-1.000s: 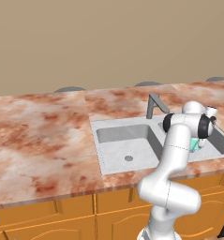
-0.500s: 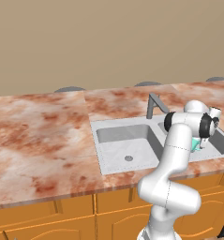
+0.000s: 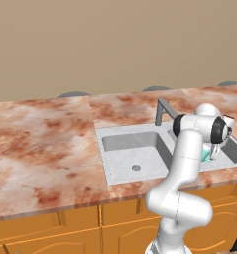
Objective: Place the cup in the left basin and the mug in the right basin of the sink.
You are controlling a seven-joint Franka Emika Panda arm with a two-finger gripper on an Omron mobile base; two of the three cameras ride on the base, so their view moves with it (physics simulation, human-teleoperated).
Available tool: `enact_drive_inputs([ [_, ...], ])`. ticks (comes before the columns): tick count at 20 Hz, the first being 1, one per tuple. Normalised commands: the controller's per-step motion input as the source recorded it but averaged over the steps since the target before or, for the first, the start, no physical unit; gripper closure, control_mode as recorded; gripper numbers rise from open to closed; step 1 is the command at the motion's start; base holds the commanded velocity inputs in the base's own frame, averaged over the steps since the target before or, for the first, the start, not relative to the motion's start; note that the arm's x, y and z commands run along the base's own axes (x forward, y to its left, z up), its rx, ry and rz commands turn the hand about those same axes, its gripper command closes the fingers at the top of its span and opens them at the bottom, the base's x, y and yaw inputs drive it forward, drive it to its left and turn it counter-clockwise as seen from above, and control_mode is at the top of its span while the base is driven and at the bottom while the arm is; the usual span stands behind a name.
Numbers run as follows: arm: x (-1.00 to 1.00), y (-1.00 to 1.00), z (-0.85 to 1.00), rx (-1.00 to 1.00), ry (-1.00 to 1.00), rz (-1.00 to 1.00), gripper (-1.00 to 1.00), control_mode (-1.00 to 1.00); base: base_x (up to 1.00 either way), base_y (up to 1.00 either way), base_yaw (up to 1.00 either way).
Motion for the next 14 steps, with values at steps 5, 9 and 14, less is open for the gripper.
enact_drive_inputs([
  [5,-0.03,0.23,0.00,-0.04,0.00,0.00,1.00,-1.00,0.00,0.00,0.00],
  [9,0.00,0.22,-0.03,-0.06,0.00,0.00,1.00,-1.00,0.00,0.00,0.00],
  [14,0.01,0.07,-0.06,-0.06,0.00,0.00,1.00,-1.00,0.00,0.00,0.00],
])
